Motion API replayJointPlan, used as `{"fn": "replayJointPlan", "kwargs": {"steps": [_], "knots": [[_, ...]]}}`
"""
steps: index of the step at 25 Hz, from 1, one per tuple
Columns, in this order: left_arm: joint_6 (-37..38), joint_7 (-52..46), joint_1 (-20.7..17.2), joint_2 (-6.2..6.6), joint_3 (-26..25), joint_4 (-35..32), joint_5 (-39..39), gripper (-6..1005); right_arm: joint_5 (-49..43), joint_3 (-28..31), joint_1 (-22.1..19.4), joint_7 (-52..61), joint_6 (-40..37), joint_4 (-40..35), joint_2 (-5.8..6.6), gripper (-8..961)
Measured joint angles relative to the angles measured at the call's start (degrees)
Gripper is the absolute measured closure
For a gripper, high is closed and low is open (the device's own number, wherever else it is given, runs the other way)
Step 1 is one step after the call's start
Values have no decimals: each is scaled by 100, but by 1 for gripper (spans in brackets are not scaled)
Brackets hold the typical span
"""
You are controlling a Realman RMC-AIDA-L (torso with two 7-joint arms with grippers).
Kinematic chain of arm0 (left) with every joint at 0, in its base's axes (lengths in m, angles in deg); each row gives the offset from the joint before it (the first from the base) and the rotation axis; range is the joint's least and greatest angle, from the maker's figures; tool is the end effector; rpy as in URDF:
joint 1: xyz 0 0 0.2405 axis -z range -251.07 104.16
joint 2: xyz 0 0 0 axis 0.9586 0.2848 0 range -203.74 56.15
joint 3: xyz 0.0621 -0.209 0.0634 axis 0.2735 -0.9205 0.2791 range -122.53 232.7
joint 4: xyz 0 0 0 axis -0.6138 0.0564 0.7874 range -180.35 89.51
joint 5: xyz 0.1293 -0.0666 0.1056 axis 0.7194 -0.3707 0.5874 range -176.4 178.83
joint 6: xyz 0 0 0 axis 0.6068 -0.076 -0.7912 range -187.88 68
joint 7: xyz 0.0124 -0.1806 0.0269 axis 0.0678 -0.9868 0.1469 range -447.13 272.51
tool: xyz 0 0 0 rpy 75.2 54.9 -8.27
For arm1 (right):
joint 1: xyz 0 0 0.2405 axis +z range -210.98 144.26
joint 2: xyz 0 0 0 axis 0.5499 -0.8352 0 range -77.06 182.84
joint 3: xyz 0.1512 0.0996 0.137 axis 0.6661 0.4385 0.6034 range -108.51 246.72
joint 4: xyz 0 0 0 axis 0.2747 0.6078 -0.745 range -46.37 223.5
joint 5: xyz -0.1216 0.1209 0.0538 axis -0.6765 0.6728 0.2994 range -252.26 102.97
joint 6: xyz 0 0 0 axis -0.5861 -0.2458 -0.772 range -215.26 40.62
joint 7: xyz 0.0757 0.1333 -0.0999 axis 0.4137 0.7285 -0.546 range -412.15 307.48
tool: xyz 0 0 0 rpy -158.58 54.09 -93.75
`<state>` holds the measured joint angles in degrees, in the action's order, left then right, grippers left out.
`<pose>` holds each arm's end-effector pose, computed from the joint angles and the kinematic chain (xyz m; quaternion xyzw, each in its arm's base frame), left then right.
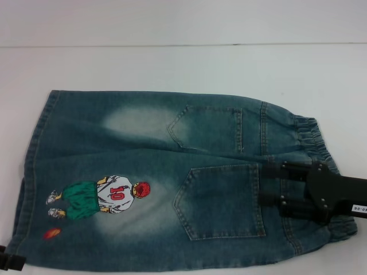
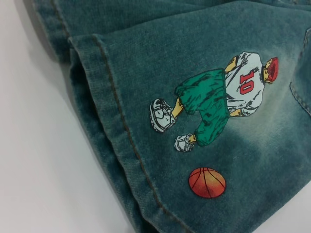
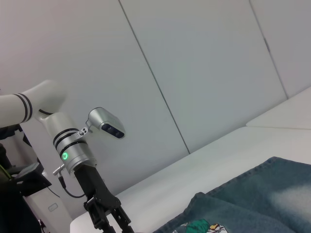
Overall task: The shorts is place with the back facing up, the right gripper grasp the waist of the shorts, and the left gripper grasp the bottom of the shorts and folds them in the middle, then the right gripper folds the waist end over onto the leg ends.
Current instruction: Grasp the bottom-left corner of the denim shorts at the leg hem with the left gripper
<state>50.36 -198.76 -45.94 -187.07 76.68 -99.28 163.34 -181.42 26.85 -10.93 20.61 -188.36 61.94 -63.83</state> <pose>-0.3185 0.2201 0.0516 -0.8356 -0.5449 0.0462 0.0523 0.2177 0.2411 -0.0212 -0.9057 0.2532 0.3360 0.0527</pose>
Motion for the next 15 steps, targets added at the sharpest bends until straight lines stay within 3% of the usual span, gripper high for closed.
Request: {"fn": "replayJointPlan", "kwargs": {"steps": [15], "knots": [[96,103,111,-11,1,249,-72,179,-1,85,-28,-7,-60,0,10,252]]}}
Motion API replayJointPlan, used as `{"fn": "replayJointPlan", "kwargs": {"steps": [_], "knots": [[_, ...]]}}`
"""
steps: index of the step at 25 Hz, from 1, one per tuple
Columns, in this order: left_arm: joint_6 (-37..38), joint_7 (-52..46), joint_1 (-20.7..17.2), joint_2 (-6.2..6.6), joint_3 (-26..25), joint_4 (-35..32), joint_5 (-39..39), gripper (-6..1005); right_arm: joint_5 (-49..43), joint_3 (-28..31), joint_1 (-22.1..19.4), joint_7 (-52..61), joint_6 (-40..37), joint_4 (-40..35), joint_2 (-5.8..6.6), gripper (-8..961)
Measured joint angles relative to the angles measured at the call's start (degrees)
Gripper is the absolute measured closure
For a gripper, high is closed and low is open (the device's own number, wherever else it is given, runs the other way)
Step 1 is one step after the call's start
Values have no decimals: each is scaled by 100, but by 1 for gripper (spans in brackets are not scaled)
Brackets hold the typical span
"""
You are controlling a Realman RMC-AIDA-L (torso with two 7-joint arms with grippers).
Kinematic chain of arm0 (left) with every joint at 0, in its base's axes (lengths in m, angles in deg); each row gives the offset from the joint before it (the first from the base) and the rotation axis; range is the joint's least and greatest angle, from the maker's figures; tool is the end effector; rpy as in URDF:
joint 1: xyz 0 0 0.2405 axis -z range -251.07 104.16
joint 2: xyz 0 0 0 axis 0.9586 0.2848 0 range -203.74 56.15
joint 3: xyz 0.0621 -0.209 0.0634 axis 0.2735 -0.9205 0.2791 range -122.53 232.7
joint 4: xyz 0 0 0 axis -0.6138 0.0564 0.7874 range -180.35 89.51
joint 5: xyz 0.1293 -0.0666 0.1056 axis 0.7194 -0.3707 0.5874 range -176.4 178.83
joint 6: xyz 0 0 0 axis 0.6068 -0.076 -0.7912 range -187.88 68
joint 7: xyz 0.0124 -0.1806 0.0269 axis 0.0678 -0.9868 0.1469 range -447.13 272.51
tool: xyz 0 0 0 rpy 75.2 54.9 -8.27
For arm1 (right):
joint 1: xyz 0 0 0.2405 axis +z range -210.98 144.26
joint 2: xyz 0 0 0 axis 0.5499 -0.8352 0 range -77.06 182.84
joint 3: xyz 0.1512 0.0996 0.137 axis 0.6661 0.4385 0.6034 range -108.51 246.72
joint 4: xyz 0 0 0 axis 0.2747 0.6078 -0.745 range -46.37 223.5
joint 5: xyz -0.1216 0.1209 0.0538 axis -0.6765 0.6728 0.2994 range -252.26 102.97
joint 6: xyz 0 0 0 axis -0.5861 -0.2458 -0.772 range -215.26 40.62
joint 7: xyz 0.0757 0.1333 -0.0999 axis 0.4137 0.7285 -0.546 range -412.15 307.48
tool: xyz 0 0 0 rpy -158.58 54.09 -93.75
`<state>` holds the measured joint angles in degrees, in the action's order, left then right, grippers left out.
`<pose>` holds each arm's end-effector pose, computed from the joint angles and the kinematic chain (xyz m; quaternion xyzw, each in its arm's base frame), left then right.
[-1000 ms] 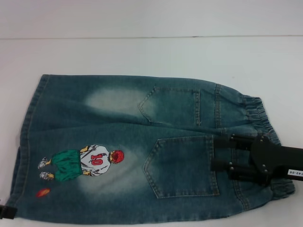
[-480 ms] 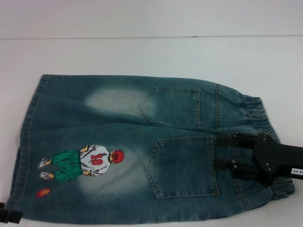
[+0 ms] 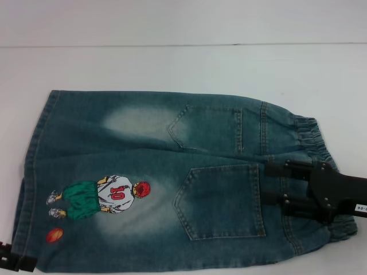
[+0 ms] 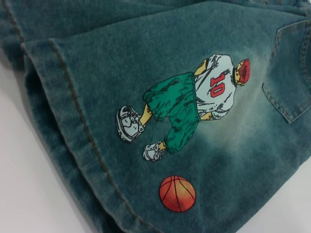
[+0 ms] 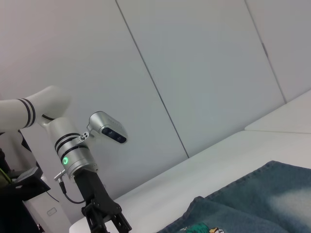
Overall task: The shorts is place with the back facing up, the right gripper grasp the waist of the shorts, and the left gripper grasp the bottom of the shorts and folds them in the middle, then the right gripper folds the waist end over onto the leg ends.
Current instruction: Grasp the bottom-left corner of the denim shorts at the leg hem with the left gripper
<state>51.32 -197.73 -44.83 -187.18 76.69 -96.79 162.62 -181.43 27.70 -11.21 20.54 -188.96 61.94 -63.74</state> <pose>-0.3087 0.2209 0.0432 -0.8446 -0.5340 0.0316 0.0249 0.2183 0.2405 -0.0184 -0.9032 0.2540 0.3415 0.0560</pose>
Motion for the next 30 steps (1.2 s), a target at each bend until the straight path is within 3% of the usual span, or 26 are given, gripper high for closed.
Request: {"fn": "replayJointPlan", "kwargs": {"steps": [28,30], "knots": [[-46,-213,68,0,33,22,32,272,0,120,0,-2,-21,-10,-1,253],[-55,-275,73,-8,65,22,56,352,0,141,0,-2,-47,-27,-1,253]]}}
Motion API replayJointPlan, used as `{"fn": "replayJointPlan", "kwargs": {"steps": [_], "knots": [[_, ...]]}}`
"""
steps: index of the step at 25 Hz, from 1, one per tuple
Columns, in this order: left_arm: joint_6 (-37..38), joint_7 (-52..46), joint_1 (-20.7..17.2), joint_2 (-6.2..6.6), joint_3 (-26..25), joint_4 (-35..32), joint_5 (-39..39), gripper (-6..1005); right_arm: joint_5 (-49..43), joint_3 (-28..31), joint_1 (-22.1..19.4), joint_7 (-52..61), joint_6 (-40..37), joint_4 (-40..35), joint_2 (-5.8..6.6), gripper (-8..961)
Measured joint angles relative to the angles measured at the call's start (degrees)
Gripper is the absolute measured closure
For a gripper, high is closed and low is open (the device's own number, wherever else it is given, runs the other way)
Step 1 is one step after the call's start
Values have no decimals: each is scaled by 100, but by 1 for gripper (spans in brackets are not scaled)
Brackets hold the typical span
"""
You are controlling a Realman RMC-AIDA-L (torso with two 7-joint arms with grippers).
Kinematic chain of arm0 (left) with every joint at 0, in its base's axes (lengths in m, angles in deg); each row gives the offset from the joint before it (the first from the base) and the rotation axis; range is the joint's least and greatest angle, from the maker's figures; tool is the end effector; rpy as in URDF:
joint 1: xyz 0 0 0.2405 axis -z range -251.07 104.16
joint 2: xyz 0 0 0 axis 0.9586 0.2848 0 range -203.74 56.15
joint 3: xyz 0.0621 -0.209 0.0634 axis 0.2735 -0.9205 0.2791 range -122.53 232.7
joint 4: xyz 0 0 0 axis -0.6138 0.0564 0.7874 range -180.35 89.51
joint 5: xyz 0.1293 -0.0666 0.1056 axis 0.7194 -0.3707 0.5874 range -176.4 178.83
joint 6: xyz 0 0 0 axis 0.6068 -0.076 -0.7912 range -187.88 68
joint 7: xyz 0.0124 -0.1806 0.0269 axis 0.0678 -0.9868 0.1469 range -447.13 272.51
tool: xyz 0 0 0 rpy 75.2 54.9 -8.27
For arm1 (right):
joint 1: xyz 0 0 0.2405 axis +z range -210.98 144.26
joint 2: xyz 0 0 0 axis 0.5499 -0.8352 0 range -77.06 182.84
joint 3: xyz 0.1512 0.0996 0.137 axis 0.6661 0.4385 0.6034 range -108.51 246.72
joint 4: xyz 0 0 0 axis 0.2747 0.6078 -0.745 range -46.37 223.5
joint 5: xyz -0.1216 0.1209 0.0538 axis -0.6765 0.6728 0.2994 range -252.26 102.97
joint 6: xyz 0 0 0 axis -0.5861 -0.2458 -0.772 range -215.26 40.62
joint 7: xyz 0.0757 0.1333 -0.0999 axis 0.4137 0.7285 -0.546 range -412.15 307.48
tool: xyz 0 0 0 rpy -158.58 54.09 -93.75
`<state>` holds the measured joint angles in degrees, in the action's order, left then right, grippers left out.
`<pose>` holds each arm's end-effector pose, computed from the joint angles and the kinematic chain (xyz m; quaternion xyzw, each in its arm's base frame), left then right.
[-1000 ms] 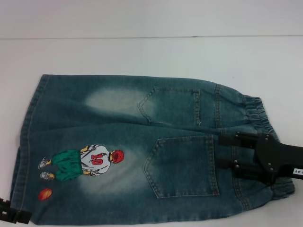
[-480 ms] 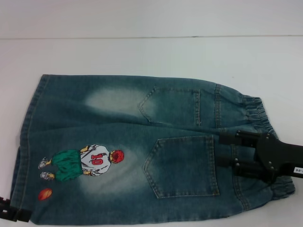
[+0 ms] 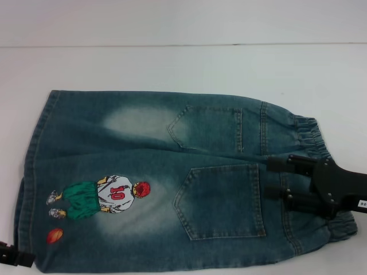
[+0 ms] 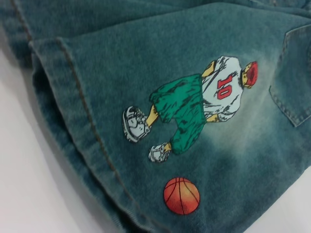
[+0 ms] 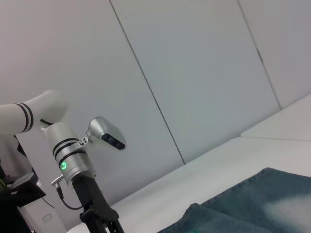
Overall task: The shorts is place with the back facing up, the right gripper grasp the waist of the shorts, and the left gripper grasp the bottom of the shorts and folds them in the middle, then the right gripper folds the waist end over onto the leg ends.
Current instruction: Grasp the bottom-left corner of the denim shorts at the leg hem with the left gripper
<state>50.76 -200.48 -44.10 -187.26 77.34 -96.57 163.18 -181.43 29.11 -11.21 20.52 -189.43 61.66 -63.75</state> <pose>-0.3079 0.2240 0.0418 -0.8348 -0.5485 0.0398 0.0253 0.2178 0.2428 -0.0144 -0.9003 0.2523 0.3487 0.0640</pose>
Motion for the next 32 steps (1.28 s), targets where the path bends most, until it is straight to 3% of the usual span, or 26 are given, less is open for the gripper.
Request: {"fn": "replayJointPlan", "kwargs": {"steps": [4,15,32], "knots": [[-12,-48,1,-10,19,-1,-17,513,4,31,0,0,-64,-32,0,253],[-162,-66,73,-123,144,22,5,545,10,134,-15,0,-161,-35,11,253],[-385,-206,148,-150,196,12,4,615,9,148,-19,0,-204,-49,18,254]]}}
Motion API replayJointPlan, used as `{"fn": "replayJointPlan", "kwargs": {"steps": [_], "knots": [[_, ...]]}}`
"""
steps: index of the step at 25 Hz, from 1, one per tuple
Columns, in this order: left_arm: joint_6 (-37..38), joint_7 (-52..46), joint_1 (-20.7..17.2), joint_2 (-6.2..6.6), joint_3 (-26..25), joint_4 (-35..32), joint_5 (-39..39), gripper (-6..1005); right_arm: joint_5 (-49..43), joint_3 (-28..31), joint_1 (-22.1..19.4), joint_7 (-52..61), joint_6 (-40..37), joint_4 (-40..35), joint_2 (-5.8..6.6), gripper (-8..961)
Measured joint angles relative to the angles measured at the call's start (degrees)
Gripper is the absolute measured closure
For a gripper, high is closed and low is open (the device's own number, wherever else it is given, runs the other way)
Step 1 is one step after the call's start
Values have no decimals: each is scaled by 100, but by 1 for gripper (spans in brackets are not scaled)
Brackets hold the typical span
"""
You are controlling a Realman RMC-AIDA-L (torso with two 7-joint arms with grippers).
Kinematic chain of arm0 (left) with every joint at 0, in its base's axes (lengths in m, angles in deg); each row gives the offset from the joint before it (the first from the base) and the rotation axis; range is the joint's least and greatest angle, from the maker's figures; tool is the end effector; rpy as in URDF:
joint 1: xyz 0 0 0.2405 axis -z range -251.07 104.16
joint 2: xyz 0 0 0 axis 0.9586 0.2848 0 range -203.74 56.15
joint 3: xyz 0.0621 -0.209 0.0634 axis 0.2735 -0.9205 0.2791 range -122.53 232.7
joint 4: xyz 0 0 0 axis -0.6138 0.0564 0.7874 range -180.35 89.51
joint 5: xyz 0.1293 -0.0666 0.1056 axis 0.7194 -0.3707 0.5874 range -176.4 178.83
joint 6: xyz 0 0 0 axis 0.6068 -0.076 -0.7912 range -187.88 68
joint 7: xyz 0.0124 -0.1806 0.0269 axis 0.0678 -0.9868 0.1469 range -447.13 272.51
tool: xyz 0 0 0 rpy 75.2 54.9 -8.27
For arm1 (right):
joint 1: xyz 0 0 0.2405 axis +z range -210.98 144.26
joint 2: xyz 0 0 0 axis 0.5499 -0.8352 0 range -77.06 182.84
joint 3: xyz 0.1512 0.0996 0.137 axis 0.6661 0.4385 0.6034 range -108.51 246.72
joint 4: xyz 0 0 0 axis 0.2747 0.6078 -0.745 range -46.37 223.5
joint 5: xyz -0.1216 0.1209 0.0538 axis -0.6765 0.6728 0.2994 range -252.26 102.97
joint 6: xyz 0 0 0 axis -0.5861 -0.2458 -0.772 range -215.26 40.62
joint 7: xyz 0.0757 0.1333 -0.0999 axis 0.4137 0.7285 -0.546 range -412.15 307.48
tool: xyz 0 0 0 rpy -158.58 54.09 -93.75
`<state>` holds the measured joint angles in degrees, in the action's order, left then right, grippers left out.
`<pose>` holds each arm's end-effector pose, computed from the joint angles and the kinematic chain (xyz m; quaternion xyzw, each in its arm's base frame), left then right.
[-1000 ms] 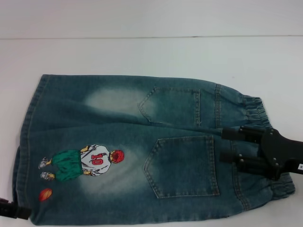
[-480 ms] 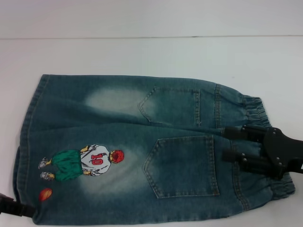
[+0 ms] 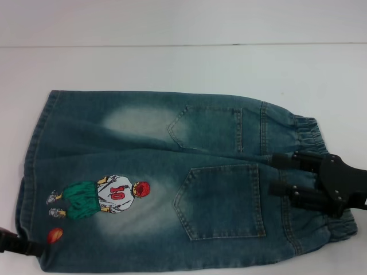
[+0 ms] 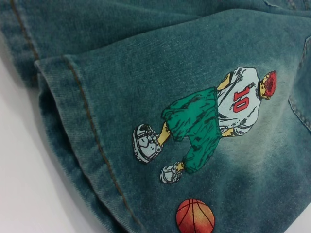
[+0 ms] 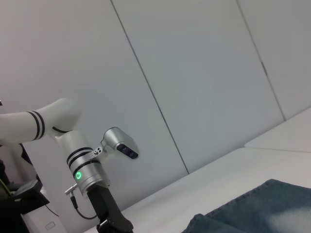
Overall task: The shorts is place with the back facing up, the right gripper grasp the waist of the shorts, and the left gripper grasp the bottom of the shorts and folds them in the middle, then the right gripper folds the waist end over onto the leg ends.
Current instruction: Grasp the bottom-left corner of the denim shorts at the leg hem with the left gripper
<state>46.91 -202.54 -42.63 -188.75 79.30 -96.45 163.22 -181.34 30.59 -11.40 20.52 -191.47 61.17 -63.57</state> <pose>-0.3056 0.2368 0.0311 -0.8361 -0.5447 0.0519 0.0405 0.2155 0.2417 -0.0074 -0.8971 0.2455 0.3616 0.0644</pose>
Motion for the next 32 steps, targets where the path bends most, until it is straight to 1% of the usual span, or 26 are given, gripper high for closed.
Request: {"fn": "replayJointPlan", "kwargs": {"steps": [3,8,13,18,23,32], "knots": [[-7,-13,10,0,5,1,1,626,0,28,-8,0,-31,-3,0,254],[-74,-162,11,37,5,9,4,646,0,84,-16,0,-56,-5,0,254],[-158,-174,12,16,5,7,6,665,0,124,-39,0,-66,-43,0,254],[-151,-171,42,10,12,8,-7,849,0,149,-63,0,-120,-61,0,254],[-110,-179,63,34,14,8,-29,950,0,173,-68,0,-140,-68,0,254],[-114,-199,64,42,-15,-29,-33,951,0,214,-79,0,-141,-68,-9,255]]}}
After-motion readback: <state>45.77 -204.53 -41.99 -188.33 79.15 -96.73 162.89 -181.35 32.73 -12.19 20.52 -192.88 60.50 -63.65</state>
